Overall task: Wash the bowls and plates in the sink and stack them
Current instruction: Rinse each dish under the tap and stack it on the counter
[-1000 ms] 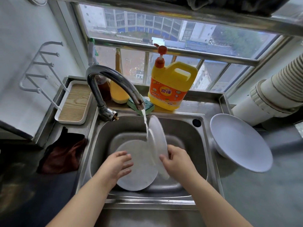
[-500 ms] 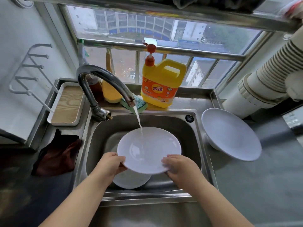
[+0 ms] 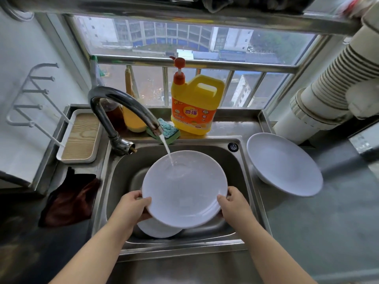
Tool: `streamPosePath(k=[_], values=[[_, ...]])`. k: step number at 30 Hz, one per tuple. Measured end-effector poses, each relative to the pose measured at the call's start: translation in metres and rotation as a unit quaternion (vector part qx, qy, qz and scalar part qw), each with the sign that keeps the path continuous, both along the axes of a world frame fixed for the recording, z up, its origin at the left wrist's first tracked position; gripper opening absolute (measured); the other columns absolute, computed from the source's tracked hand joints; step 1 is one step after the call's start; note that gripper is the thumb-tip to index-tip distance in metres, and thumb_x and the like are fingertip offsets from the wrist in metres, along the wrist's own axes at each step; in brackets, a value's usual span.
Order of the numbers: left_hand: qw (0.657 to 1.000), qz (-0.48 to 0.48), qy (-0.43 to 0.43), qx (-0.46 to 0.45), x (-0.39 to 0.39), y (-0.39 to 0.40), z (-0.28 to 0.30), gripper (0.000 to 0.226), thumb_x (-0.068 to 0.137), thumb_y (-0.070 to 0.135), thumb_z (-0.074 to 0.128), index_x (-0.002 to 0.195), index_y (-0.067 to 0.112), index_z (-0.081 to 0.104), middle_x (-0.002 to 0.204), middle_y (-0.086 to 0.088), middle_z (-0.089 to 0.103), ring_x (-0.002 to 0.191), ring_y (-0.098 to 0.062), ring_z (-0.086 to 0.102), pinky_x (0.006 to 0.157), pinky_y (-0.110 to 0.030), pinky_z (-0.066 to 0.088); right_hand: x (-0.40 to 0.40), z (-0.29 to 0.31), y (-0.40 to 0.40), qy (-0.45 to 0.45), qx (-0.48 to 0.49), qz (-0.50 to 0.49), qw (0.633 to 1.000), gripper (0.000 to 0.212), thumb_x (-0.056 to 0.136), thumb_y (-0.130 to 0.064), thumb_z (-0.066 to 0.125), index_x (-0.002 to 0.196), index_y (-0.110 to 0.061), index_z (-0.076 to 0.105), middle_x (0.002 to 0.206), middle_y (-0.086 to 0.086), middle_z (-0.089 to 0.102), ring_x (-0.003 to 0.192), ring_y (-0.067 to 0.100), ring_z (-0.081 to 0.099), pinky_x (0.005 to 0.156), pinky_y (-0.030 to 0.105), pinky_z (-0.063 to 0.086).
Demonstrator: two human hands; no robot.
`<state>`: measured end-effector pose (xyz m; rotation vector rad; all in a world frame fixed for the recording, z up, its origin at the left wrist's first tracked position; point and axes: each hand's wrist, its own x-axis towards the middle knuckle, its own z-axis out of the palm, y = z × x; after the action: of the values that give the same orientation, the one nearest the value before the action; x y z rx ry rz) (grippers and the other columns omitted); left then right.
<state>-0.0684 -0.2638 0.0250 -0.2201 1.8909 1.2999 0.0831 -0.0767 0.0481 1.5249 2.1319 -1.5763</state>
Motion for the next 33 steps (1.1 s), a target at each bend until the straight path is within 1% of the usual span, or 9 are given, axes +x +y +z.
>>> streamPosePath(k=[3,7,9,12,14,19,23,28,33], values=[[0.997,-0.056,0.045,-0.034,0.002,0.007,0.0,0.007,0.096,0.014,0.054,0.098,0.009,0.059,0.091,-0.014,0.069,0.079,-0.026,0.068,0.065,-0.033,0.055,0.006,0.028,0.01,0.077,0.093,0.008,0.993,0.005,0.095,-0.013,0.048,0.09,-0.014,0.05,0.073,0.001,0.056,0.064,0.012,0.054,0.048,0.011,0.041],[0.982,-0.124,0.124,-0.075,0.002,0.024,-0.001,0.013,0.094,0.018,0.056,0.105,0.011,0.057,0.091,-0.009,0.065,0.078,-0.025,0.065,0.075,-0.043,0.055,0.012,0.047,0.025,0.086,0.347,0.102,0.928,0.017,0.09,-0.008,0.053,0.078,-0.013,0.042,0.057,-0.004,0.047,0.049,0.017,0.042,0.042,0.02,0.026],[0.973,-0.16,0.143,-0.08,0.005,0.036,-0.001,0.014,0.093,0.017,0.057,0.105,0.01,0.059,0.087,-0.008,0.066,0.078,-0.024,0.066,0.079,-0.044,0.054,0.015,0.05,0.031,0.049,0.466,0.137,0.873,0.018,0.082,-0.003,0.064,0.078,-0.01,0.048,0.052,0.001,0.05,0.041,0.019,0.041,0.043,0.011,0.016],[0.964,-0.2,0.158,-0.079,0.011,0.054,0.001,0.011,0.092,0.015,0.056,0.104,0.012,0.058,0.088,-0.005,0.065,0.079,-0.022,0.066,0.075,-0.036,0.053,0.02,0.051,0.036,0.052,0.568,0.173,0.803,0.011,0.075,-0.002,0.068,0.075,-0.004,0.058,0.045,0.003,0.05,0.031,0.02,0.048,0.042,0.011,0.025],[0.96,-0.214,0.163,-0.074,0.014,0.063,0.0,0.012,0.092,0.015,0.056,0.104,0.013,0.058,0.088,-0.006,0.065,0.081,-0.023,0.066,0.074,-0.037,0.053,0.023,0.044,0.039,0.071,0.584,0.164,0.792,0.008,0.082,-0.008,0.057,0.085,-0.001,0.061,0.047,0.004,0.052,0.033,0.019,0.051,0.044,0.013,0.029],[0.963,-0.211,0.146,-0.085,0.018,0.065,-0.004,0.015,0.093,0.016,0.055,0.108,0.015,0.057,0.093,-0.006,0.065,0.081,-0.021,0.065,0.078,-0.038,0.054,0.022,0.023,0.032,0.109,0.481,0.072,0.867,0.015,0.094,-0.013,0.049,0.103,-0.004,0.056,0.07,0.007,0.067,0.057,0.024,0.064,0.054,0.015,0.03],[0.974,-0.161,0.12,-0.1,0.011,0.048,-0.005,0.017,0.093,0.012,0.054,0.11,0.011,0.056,0.094,-0.008,0.065,0.082,-0.022,0.065,0.081,-0.039,0.054,0.011,-0.006,0.023,0.108,0.265,-0.028,0.958,0.008,0.098,-0.019,0.046,0.105,-0.015,0.047,0.085,0.002,0.062,0.081,0.031,0.061,0.062,0.032,0.034],[0.982,-0.109,0.122,-0.097,-0.006,0.018,-0.003,0.023,0.093,0.014,0.054,0.116,0.014,0.053,0.095,-0.003,0.063,0.083,-0.018,0.066,0.084,-0.042,0.054,-0.019,-0.038,0.012,0.134,0.104,-0.102,0.98,0.006,0.096,-0.027,0.051,0.093,-0.028,0.046,0.08,0.0,0.063,0.076,0.027,0.061,0.074,0.051,0.052],[0.988,-0.032,0.135,-0.064,-0.02,-0.003,-0.002,0.03,0.092,0.014,0.056,0.121,0.012,0.051,0.102,0.001,0.065,0.092,-0.018,0.066,0.091,-0.046,0.052,-0.058,-0.049,0.001,0.205,-0.061,-0.13,0.968,0.009,0.097,-0.021,0.051,0.097,-0.029,0.049,0.099,0.01,0.065,0.082,0.023,0.062,0.079,0.045,0.052]])
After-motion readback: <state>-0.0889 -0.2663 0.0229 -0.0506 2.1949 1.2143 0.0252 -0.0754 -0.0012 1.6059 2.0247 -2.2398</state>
